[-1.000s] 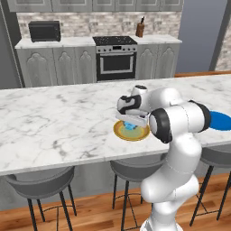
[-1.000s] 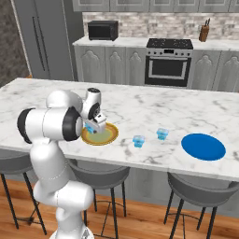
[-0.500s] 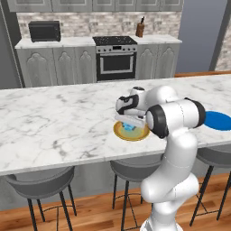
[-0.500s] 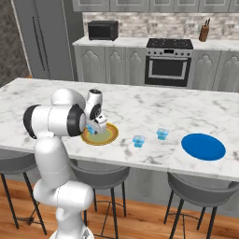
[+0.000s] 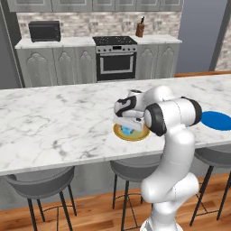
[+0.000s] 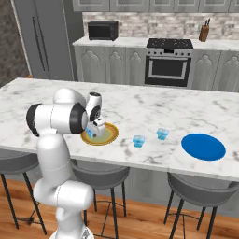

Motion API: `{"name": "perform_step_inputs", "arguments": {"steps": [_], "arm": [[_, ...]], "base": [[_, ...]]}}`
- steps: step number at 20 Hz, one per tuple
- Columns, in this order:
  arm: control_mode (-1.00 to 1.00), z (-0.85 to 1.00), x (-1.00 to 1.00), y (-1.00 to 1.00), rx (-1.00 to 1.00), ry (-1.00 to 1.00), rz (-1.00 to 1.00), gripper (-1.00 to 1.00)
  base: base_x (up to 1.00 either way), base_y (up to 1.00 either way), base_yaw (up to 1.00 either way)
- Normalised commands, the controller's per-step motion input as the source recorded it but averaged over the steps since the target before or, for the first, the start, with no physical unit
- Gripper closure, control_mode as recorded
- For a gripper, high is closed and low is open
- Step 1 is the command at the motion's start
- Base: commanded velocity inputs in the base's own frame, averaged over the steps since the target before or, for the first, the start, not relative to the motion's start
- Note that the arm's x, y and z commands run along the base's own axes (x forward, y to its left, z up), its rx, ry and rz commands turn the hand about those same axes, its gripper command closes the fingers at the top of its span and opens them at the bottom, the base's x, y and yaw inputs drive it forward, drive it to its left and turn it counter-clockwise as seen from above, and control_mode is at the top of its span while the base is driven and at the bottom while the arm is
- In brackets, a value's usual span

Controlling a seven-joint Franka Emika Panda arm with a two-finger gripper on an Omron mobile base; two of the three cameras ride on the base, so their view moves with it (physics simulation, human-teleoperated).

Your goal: Place two yogurt containers on each plate.

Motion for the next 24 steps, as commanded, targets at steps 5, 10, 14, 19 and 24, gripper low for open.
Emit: {"name": "perform_step_inputs", "arguments": {"steps": [5, 10, 14, 19, 24], "arm": [[-1.0, -0.14, 0.01, 0.05, 0.0, 0.07, -0.03, -1.0], [-1.0, -0.01, 0.0, -0.01, 0.0, 0.0, -0.01, -1.0], [-1.0, 0.04, -0.05, -0.01, 0.0, 0.0, 0.0, -1.0], [-1.0, 0.22, -0.13, -0.01, 0.0, -0.03, 0.0, -1.0], [-1.0, 0.42, -0.16, 0.0, 0.0, -0.18, 0.0, -1.0]], "base": [[0.0, 0.0, 0.0], [0.0, 0.0, 0.0], [0.0, 0.0, 0.0], [0.0, 0.0, 0.0], [0.0, 0.0, 0.0]]}}
